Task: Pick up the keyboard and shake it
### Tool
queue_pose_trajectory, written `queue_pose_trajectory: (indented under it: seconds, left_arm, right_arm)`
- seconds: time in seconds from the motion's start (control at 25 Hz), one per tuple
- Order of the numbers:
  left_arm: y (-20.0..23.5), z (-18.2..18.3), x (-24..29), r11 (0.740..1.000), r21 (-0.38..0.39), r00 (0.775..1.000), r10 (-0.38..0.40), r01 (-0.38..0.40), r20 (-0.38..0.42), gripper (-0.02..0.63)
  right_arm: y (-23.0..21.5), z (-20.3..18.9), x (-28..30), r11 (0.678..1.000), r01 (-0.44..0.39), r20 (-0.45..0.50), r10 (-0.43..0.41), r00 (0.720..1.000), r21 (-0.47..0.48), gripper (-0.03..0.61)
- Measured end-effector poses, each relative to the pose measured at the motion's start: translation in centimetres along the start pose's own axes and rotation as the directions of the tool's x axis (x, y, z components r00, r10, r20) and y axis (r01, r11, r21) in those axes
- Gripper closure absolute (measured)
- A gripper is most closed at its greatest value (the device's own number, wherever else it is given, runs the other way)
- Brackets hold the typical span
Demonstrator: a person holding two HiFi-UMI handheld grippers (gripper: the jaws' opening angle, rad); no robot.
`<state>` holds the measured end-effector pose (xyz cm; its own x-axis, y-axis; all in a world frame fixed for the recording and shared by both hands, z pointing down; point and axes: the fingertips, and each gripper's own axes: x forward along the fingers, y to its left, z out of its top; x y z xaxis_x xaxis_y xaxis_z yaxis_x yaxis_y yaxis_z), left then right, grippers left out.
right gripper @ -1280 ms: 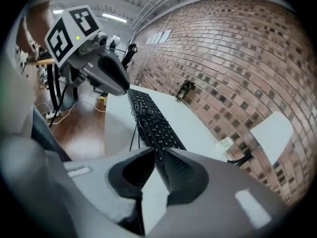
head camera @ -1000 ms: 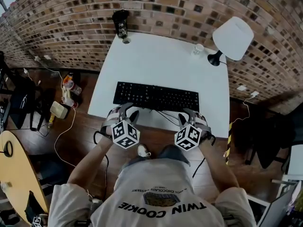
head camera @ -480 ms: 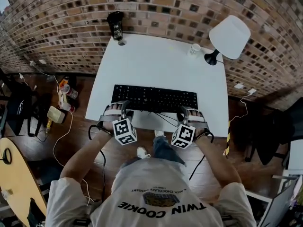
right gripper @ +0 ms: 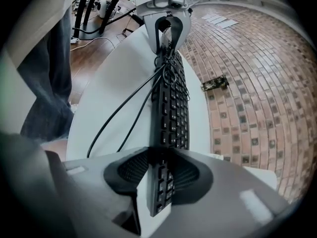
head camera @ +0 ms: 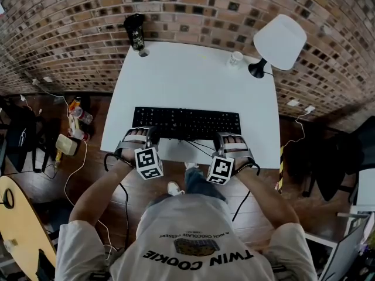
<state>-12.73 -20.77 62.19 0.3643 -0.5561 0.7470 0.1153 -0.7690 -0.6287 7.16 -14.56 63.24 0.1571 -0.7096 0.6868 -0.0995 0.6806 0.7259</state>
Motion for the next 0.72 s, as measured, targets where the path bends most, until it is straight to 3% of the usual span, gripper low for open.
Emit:
queue_pose_trajectory:
  seconds: [0.2,0.36,0.72]
  left_arm:
    - [0.2,-0.3,-0.1,0.999,0.027,0.999,-0.047,0.047,-0.019,0.454]
    - [0.7,-0.3,-0.3,0.988,0.040,0.988,-0.150,0.151,-0.031,0.456]
    - [2.7,0.1,-1.2,0.926,0.046,0.927,-0.374,0.375,-0.029,0.457]
  right_arm:
    - [-0.2,0.0,-0.2,0.998,-0.063,0.014,0.063,0.998,0.008,0.453]
    - [-0.6,0.2,-0.7,0.983,-0.176,0.040,0.175,0.984,0.040,0.453]
    - [-2.7,0.8,-2.3,0.891,-0.445,0.121,0.434,0.893,0.092,0.453]
